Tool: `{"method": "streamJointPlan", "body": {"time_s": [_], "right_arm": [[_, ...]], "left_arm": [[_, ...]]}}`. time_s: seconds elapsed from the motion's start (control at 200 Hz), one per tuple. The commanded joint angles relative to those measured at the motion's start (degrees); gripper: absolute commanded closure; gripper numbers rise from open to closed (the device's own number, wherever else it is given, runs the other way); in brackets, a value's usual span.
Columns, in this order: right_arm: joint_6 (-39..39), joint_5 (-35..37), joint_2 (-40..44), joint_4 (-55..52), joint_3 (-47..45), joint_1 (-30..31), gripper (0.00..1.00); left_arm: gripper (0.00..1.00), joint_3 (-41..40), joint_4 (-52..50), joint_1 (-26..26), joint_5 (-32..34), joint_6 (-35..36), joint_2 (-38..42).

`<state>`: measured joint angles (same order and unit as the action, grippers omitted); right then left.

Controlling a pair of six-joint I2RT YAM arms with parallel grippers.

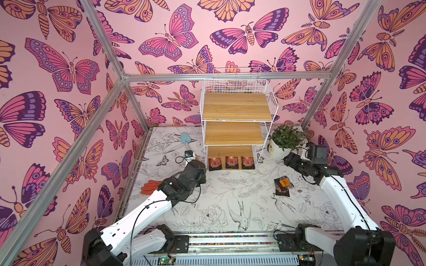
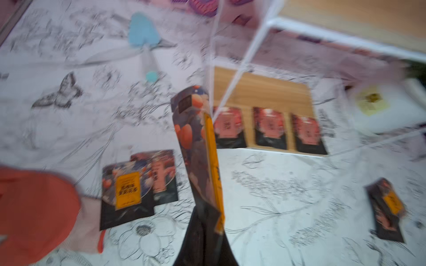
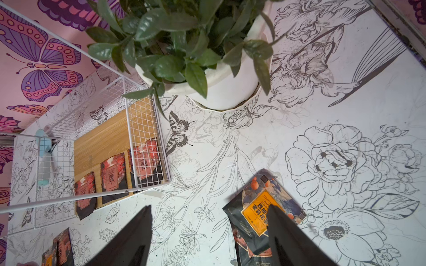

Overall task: Remove the tea bags from the shelf
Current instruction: Place the tea bag at the center of the board.

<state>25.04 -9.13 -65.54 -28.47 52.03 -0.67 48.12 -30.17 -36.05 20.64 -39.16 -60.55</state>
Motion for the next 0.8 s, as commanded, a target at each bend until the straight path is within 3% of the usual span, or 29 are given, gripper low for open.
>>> {"method": "streamJointPlan", "body": {"time_s": [0.0, 0.18, 0.561, 0.791], "right_arm": [[-0.77, -0.89, -0.83, -1.13, -0.39, 0.05, 0.20], [-1.31, -0.50, -2.13, -1.38, -1.20, 0.40, 0.20], [-1.37, 0.38, -2.01, -3.45, -0.18, 1.86, 0.21], [-2.43, 1.02, -1.09, -5.68, 1.80, 2.44, 0.21]], "left_arm": [[1.00, -4.53, -1.87, 7.60, -9.82, -4.16, -2.50], [1.00, -3.85, 0.02, 13.28, -9.58, -0.70, -8.40], [1.00, -5.21, 4.97, 21.00, -18.88, 2.46, -19.07], [0.65, -7.96, 4.61, 21.01, -16.79, 1.98, -13.27]]}}
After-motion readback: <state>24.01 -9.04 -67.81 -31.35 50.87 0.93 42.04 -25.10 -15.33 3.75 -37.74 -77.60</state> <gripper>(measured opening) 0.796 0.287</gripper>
